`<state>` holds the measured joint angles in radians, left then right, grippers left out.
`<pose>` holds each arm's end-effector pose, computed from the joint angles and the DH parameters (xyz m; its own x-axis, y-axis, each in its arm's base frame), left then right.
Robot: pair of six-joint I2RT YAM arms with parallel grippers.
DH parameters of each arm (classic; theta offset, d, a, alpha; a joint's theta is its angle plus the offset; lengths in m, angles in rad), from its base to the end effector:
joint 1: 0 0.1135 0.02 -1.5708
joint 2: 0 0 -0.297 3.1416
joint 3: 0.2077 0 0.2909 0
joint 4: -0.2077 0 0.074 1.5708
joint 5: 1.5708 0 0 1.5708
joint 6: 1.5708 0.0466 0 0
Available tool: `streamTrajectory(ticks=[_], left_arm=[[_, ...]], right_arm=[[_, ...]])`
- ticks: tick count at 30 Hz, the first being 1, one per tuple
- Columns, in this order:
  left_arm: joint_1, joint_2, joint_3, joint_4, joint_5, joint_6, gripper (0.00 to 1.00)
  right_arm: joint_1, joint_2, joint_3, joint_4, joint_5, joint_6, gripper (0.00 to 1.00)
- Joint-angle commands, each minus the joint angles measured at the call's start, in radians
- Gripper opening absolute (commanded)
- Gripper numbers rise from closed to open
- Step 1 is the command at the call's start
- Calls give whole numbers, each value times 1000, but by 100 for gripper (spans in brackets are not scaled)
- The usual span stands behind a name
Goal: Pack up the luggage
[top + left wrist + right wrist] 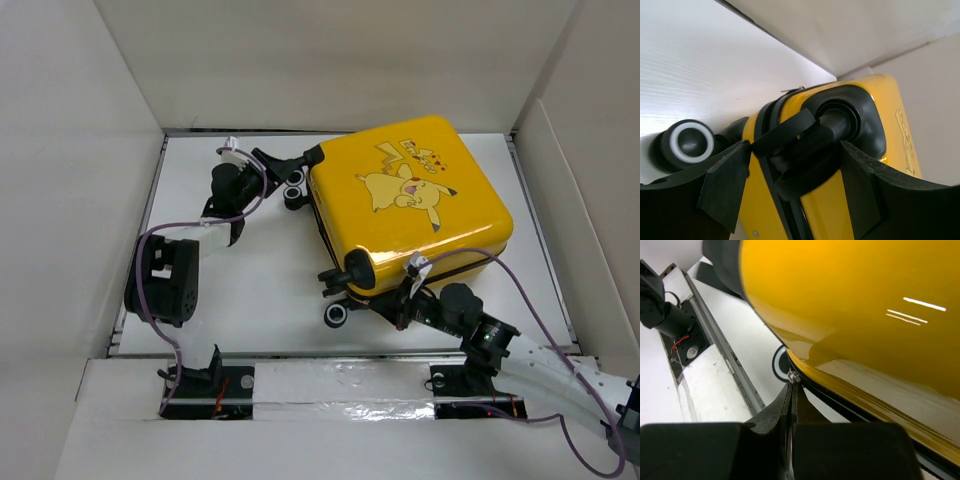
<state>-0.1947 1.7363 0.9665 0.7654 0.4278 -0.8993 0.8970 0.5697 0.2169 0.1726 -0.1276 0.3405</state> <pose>0.4196 -0.1024 0.2509 -0.4592 -0.6355 -0.6207 0.3594 0.5061 -0.7840 0.1052 0.1413 0.2101 -0.3904 0.0420 -0.9197 -0.7669 0.5379 0.3501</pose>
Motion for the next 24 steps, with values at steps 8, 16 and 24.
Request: streamTrajectory(ticks=[8, 16, 24], left_arm=[[-15, -470, -500, 66, -207, 97, 0], [-6, -482, -436, 14, -160, 139, 16], [-58, -316, -200, -21, -93, 200, 69]], right_arm=[[-257, 7, 68, 146, -163, -44, 0], [-423, 10, 147, 12, -346, -84, 0], [-423, -424, 109, -364, -256, -57, 0]])
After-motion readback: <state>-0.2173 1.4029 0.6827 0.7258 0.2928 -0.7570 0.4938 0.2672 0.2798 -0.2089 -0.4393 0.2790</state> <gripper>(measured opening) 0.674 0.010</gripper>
